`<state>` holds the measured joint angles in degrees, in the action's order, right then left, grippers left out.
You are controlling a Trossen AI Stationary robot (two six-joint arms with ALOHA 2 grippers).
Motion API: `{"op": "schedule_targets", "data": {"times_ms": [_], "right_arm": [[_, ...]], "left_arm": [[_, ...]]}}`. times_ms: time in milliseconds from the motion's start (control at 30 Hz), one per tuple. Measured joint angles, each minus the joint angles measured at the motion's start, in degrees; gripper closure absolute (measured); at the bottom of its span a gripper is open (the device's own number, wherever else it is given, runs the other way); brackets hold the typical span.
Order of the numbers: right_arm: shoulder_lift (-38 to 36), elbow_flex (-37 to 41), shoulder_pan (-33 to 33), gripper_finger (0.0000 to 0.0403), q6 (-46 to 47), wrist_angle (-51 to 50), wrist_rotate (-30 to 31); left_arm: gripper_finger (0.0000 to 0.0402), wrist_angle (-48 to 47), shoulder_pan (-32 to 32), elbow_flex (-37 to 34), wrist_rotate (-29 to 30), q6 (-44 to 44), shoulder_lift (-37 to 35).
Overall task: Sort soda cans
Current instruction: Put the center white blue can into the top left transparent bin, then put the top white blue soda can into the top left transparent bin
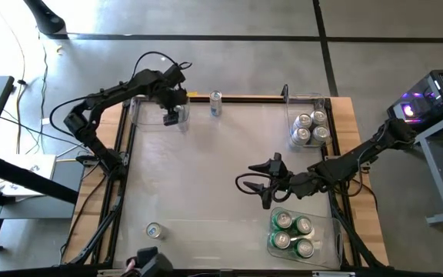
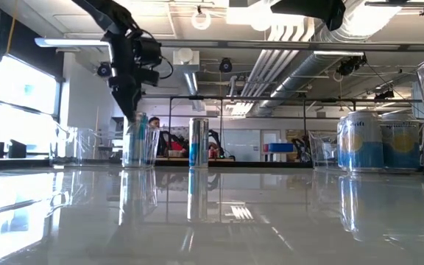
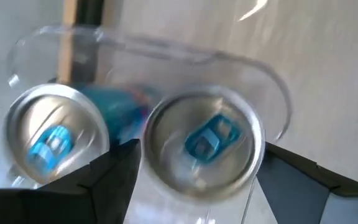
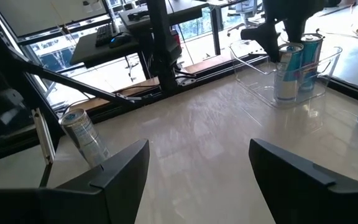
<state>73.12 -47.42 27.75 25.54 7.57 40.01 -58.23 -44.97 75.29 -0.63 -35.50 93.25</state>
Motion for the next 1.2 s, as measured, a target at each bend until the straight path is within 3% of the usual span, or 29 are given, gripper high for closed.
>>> {"op": "schedule_targets", "data": {"times_ms": [133, 433, 500, 600, 667, 900, 1200], "right_arm": [[0.0, 0.0, 0.0, 0.013, -0.08, 0.0, -0.02], [0.0, 0.0, 0.0, 0.013, -0.22, -0.24, -0.59], [0.0, 0.0, -0.09, 0.013, -1.32, -0.36, -0.83], [0.0, 0.0, -0.7, 0.013, -2.67, -0.35, -1.01], [0.0, 0.0, -1.23, 0.013, -3.08, -0.36, -1.13], [0.0, 0.0, -2.69, 0.013, -2.6, -0.85, -4.15], [0.0, 0.0, -5.14, 0.013, -2.49, -1.42, -4.79]], "left_arm": [[0.0103, -4.95, 1.16, 2.82, 4.52, 0.39, -0.45], [0.0104, -4.54, 4.12, 7.05, 12.13, 3.76, -5.73], [0.0106, -0.99, 5.28, 7.16, 9.84, 4.75, -7.32], [0.0109, 9.03, 6.13, 7.23, 0.01, 5.93, -7.91], [0.0111, 15.51, 6.21, 7.24, -3.4, 5.72, -6.84], [0.0112, 29.43, 4.47, 7.25, -7.65, 7.14, 2.94], [0.0099, 28.09, 4.68, 11.96, -7.94, 7.99, 14.5]]}}
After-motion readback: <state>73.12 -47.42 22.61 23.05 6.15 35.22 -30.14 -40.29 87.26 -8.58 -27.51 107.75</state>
